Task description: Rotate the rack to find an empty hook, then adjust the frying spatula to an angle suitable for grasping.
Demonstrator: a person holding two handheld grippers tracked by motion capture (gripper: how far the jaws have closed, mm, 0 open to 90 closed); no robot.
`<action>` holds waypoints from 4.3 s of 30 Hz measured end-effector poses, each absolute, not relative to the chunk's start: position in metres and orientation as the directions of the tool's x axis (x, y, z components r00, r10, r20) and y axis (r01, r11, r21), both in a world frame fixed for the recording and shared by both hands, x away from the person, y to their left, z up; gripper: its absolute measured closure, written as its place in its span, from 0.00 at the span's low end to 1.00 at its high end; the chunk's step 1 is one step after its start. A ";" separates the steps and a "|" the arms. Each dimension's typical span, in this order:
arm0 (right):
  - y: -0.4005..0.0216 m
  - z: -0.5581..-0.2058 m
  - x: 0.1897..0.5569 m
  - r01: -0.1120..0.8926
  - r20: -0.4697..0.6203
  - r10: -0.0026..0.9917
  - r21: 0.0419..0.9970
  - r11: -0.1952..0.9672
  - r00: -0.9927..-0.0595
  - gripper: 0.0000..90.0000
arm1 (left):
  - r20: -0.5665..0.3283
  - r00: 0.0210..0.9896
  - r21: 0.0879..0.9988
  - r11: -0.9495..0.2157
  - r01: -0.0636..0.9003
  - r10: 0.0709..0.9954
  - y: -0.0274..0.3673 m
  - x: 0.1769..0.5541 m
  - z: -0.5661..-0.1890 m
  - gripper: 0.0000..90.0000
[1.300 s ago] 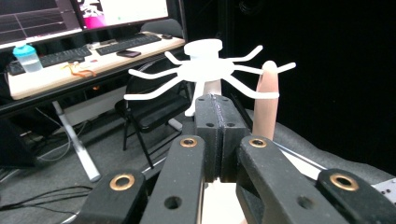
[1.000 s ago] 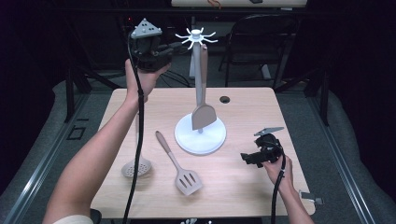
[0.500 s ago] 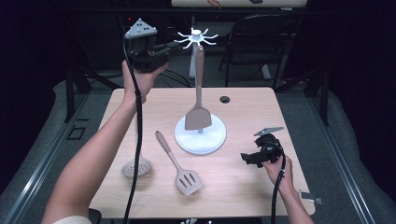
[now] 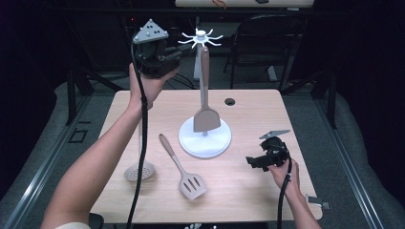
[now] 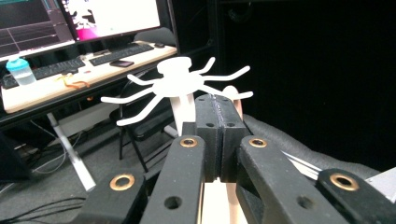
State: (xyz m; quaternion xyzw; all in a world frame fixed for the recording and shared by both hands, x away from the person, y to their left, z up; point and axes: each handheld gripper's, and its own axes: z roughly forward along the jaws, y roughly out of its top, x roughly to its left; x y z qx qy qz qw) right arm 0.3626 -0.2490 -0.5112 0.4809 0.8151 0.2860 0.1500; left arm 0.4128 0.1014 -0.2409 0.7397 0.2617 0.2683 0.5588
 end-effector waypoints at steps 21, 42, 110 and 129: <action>-0.249 -0.511 0.363 0.697 0.030 0.869 0.612 0.374 -0.494 0.05 | 0.097 0.692 0.964 -0.241 0.114 0.715 0.106 0.424 -0.243 1.00; -0.249 -0.511 0.363 0.699 0.033 0.868 0.608 0.375 -0.495 0.05 | 0.077 0.672 0.964 -0.227 0.138 0.737 0.111 0.436 -0.246 1.00; -0.192 -0.512 0.354 0.641 0.035 0.771 0.581 0.501 -0.635 0.07 | -0.221 0.537 0.782 -0.181 0.596 0.814 0.218 0.407 -0.483 0.03; -0.122 -0.491 0.313 0.473 0.041 0.600 0.659 0.584 -0.799 0.97 | -0.215 0.521 0.774 -0.182 0.607 0.826 0.210 0.404 -0.486 0.03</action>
